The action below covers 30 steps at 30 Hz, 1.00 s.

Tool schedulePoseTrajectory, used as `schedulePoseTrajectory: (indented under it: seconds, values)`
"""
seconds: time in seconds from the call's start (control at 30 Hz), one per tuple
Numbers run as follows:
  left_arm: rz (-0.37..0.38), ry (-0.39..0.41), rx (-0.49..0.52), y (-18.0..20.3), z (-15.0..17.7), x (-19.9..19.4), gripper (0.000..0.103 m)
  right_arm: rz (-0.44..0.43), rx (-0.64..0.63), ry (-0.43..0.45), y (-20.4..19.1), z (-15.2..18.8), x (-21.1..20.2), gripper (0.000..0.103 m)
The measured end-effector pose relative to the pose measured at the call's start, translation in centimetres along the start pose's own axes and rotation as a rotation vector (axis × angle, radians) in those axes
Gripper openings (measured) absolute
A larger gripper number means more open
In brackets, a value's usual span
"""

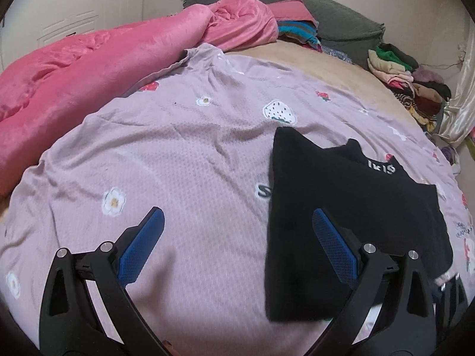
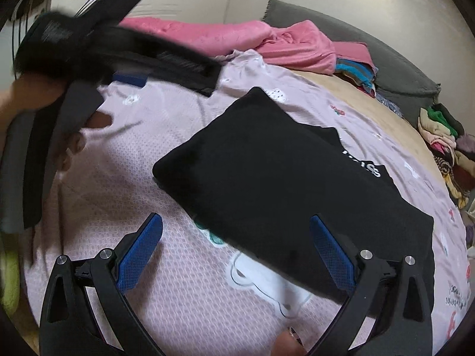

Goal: Fold small clothes
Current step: 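Move both open tools to the edge of the folded black sweatshirt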

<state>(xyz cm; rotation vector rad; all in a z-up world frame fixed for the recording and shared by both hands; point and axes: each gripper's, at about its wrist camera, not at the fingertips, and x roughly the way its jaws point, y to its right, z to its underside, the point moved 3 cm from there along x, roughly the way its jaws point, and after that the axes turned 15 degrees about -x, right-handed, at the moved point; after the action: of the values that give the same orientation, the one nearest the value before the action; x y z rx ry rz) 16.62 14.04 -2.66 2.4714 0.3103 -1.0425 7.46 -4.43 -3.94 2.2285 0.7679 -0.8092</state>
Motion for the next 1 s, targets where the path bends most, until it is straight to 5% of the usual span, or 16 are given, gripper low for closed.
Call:
schedulePoseTrajectory:
  seconds: [0.37, 0.63, 0.7, 0.83, 0.9, 1.0]
  values:
    - [-0.043, -0.041, 0.04, -0.1, -1.4, 3.8, 0.093, 0.122, -0.126, -0.105, -0.9, -1.1, 4.8, 0.098]
    - [-0.033, -0.054, 0.052, -0.5, -1.8, 4.8, 0.093, 0.192, -0.119, -0.08, 0.0, -2.4, 7.2, 0.096]
    - [-0.029, -0.055, 0.049, -0.4, -2.2, 5.1, 0.093, 0.204, -0.118, -0.071, 0.3, -2.4, 7.3, 0.076]
    - [-0.008, -0.067, 0.059, 0.6, -2.5, 5.6, 0.093, 0.215, -0.09, -0.007, 0.9, -2.3, 6.1, 0.056]
    - [-0.004, -0.072, 0.073, 1.3, -2.4, 5.7, 0.093, 0.205, -0.07, 0.038, 1.3, -2.2, 5.3, 0.03]
    - [0.0, -0.081, 0.084, 2.0, -2.2, 5.8, 0.093, 0.198, -0.056, 0.06, 1.6, -1.9, 4.5, 0.019]
